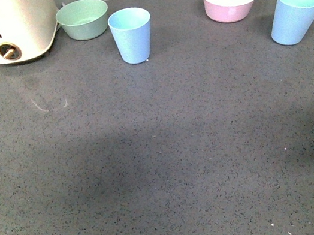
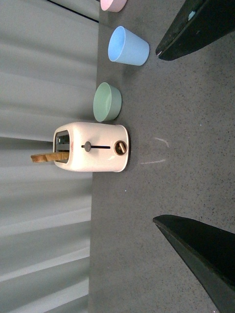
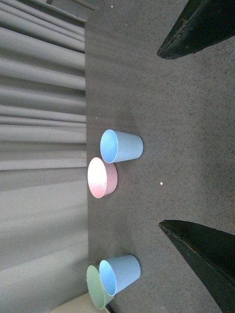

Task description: Stack blue cups with both arms

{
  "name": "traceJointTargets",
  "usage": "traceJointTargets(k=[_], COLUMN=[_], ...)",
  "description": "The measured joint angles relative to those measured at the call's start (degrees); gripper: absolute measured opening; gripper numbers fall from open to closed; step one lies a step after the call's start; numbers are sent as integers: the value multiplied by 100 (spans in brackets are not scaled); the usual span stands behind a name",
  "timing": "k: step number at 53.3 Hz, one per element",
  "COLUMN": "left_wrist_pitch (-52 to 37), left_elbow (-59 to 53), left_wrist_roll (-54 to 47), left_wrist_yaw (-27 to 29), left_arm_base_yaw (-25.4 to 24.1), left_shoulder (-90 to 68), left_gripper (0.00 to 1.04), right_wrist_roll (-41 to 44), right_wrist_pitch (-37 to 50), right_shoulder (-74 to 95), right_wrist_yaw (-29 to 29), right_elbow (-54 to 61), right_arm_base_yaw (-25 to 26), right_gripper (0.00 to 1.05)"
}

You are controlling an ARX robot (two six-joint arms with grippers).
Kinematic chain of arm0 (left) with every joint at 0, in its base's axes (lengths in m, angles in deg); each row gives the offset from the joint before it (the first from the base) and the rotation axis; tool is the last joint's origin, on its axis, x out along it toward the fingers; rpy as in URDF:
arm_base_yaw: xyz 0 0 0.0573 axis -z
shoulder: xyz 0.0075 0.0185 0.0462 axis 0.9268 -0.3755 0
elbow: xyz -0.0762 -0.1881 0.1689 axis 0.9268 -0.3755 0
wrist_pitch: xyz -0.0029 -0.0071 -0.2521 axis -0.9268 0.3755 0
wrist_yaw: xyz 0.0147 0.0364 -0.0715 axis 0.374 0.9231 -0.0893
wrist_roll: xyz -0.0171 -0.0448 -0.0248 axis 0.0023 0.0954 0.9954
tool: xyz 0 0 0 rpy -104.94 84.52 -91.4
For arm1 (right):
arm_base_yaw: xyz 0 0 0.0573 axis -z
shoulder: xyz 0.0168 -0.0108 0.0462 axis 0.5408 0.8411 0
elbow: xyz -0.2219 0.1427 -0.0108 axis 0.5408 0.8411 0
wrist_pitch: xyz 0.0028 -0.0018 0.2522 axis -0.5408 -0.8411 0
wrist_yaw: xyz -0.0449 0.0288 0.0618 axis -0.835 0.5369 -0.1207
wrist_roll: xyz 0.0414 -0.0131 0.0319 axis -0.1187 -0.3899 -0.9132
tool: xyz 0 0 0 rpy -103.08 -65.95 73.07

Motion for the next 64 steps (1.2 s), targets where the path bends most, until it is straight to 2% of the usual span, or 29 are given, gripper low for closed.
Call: traceJointTargets(k=[46,51,53,58,64], left_wrist_pitch=[2,1172,1410,1021,76], left_elbow=[2,514,763,1290,2035], left_wrist_roll=[4,761,1108,1744,2111], left_wrist_yaw=[4,927,1119,1150,1084], left_arm_base_yaw=[0,372,516,791,1043], left_shoulder=[0,-811,-1366,-2776,-4385], left_gripper=[96,96,96,96,96], right_wrist_roll=[0,0,0,0,0], right_wrist_pitch=[0,-2,-2,-2,-2], right_shoulder=[0,0,0,0,0], right_wrist_yaw=[0,-2,-7,2,2], right_elbow=[0,0,0,0,0], right_arm_base_yaw=[0,0,0,0,0], right_gripper=[96,96,96,96,96])
